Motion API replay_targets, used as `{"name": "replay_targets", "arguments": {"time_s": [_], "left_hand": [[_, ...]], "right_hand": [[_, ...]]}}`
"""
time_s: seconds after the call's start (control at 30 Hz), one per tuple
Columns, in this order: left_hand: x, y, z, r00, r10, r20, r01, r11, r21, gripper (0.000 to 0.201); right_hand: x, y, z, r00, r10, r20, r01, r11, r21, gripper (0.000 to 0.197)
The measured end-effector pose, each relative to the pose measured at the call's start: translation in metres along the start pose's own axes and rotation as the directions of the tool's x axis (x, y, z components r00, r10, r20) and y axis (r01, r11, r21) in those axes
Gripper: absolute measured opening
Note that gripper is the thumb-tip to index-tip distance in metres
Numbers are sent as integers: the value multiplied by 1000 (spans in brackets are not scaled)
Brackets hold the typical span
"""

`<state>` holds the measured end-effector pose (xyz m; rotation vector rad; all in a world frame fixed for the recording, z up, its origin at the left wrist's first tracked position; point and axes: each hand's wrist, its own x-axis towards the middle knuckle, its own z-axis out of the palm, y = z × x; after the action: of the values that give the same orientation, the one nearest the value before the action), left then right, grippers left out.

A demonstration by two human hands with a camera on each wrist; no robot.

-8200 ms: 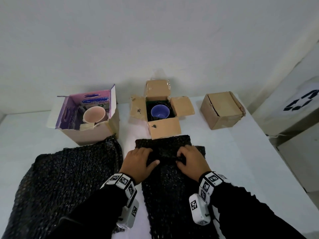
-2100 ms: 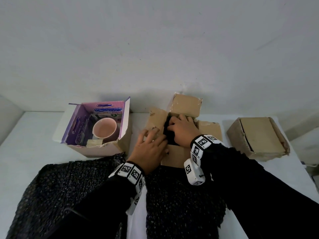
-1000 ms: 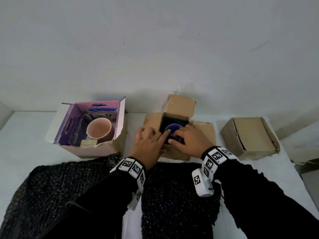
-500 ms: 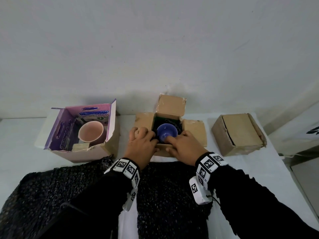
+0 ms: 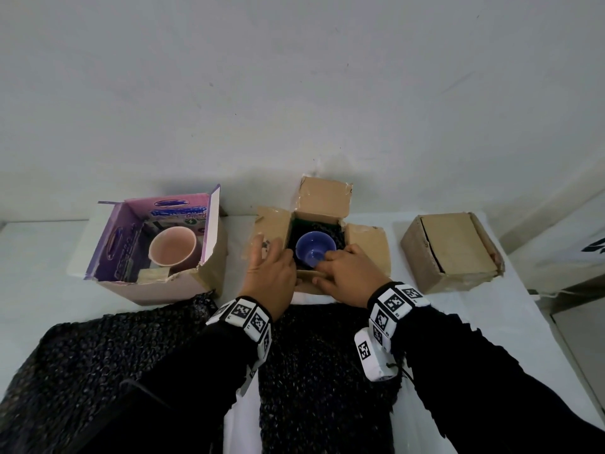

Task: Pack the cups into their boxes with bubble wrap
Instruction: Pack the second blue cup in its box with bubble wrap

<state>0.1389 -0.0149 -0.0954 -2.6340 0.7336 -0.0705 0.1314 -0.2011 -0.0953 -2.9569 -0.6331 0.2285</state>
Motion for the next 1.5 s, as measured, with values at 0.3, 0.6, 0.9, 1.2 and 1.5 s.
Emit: {"name": "replay_targets", "arguments": {"time_s": [0.3,0.6,0.9,1.2,1.5], "left_hand": [[21,-4,0,998,54,36,-51,995,-84,45],[8,-10,9,977,90,-191,-127,974,-188,47],[4,-4,12,966,93,-242,-141,971,-191,28],[5,-2,13,965,36,-258,-104,961,-256,26],[2,8,13,984,-1,-177,-45,966,-254,24]], "right_hand": [[-3,1,2,1000,-19,-5,19,1000,-4,33],[0,-3,-4,999,-29,21,30,996,-84,45],[3,17,-13,988,25,-155,-44,992,-121,64],[17,23,5,986,114,-118,-125,989,-85,103],[-6,13,15,959,86,-269,-136,975,-174,69]]}}
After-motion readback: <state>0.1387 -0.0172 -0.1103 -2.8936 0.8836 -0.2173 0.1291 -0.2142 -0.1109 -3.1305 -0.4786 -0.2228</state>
